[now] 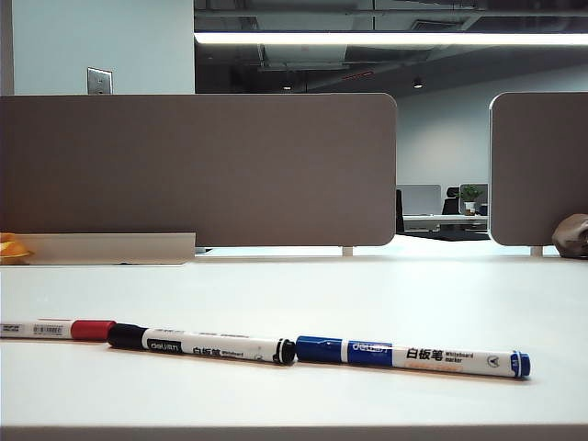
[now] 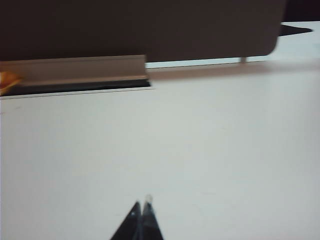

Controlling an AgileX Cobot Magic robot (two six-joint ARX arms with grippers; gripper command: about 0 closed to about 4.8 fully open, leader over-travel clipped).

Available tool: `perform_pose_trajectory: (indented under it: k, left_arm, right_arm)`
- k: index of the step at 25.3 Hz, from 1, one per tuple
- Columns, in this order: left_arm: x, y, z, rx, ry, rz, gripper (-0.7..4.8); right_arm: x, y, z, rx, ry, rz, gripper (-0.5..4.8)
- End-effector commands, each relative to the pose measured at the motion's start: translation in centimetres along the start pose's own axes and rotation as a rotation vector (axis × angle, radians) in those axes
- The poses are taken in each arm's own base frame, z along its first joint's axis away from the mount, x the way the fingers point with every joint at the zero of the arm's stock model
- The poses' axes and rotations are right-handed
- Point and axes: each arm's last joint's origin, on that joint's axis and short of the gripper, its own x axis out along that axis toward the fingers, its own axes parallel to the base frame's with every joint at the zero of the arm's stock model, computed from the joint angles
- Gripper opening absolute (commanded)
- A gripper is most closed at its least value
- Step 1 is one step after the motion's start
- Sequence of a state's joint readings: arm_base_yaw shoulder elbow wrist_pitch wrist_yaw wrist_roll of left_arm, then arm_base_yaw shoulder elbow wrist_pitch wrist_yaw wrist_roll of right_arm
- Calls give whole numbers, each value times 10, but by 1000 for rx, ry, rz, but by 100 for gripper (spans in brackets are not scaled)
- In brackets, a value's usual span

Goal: Pick up the markers one by one and line them up horizontally in a straight line on the table.

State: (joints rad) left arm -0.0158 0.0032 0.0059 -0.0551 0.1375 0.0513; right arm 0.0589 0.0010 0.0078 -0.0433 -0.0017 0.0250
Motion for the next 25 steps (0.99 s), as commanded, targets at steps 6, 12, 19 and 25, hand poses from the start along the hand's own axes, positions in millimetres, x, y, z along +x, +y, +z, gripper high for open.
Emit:
perform_pose_trajectory:
  k: [6, 12, 19, 25]
  left_arm:
    - [-1, 5, 1, -4, -6, 50, -5]
    - [-1, 5, 1, -4, -6, 51, -5]
    - [-1, 5, 1, -4, -6, 54, -5]
    - [-1, 5, 1, -4, -6, 54, -5]
  right_arm:
    - [0, -5, -1, -1, -5, -49, -5]
    - [1, -2, -1, -2, -5, -20, -5]
    - [1, -2, -1, -2, -4, -21, -5]
    - [1, -2, -1, -2, -4, -20, -5]
